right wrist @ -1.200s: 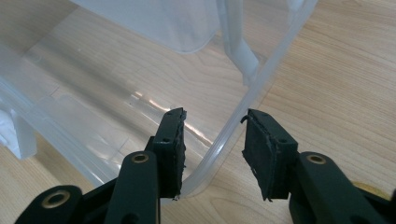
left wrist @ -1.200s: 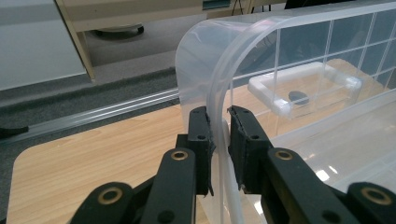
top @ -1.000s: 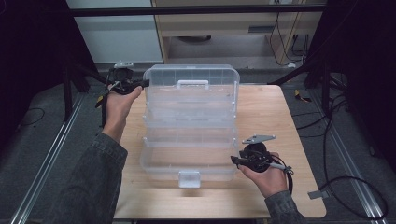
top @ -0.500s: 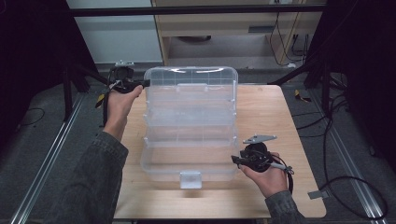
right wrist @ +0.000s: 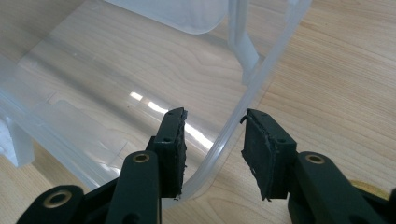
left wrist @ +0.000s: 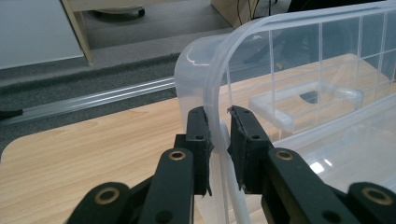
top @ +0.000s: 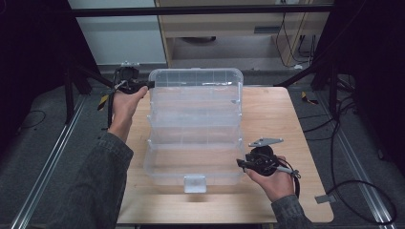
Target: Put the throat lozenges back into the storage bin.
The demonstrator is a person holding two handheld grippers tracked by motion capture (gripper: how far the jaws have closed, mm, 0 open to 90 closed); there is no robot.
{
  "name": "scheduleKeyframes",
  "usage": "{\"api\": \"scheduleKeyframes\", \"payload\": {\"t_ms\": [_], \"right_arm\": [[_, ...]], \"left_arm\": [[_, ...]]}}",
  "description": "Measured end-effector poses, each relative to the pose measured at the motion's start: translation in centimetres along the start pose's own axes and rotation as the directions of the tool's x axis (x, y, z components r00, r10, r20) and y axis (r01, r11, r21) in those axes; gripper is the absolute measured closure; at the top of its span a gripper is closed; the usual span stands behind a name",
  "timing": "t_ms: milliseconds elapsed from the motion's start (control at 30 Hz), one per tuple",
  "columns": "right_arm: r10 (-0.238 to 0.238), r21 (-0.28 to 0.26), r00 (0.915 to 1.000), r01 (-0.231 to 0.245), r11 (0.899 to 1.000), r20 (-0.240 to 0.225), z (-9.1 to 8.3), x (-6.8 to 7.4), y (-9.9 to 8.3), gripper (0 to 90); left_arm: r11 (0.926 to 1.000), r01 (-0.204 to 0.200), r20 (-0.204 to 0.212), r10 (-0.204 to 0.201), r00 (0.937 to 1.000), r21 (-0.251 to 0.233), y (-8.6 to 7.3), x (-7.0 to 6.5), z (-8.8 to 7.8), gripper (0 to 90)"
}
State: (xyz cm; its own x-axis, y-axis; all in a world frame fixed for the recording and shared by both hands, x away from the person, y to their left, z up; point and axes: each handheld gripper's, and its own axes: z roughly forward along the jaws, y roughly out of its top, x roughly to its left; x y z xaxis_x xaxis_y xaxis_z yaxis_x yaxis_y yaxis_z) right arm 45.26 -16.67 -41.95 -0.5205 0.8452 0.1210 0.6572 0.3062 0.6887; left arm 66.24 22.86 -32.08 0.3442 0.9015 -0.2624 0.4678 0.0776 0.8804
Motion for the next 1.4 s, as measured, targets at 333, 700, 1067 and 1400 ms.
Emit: {"api": "scheduleKeyframes", "payload": {"t_ms": [333,700,1067,1400], "right_arm": [[0.003,-0.004,1.0000,-0.003,1.000,-0.001,0.0,0.0,0.0,59.1],[0.000,0.005,1.0000,0.000,1.000,-0.005,-0.4,-0.1,0.2,60.3],[-0.018,0.007,0.9996,0.018,1.000,0.023,-1.6,-0.4,0.6,54.8],[-0.060,-0.002,0.9973,0.061,0.998,0.043,-3.2,-0.9,1.2,36.1]], "left_arm": [[0.9992,-0.039,-0.049,0.039,0.9980,-0.006,-0.2,-0.1,0.6,74.8],[0.9916,-0.025,-0.061,0.017,0.9980,-0.127,-0.3,-0.5,-2.7,54.7],[0.9823,-0.028,-0.050,0.019,0.9986,-0.185,-4.2,0.9,-8.9,33.3],[0.9903,-0.033,-0.090,0.021,0.9957,-0.135,-8.3,2.9,-10.8,14.9]]}}
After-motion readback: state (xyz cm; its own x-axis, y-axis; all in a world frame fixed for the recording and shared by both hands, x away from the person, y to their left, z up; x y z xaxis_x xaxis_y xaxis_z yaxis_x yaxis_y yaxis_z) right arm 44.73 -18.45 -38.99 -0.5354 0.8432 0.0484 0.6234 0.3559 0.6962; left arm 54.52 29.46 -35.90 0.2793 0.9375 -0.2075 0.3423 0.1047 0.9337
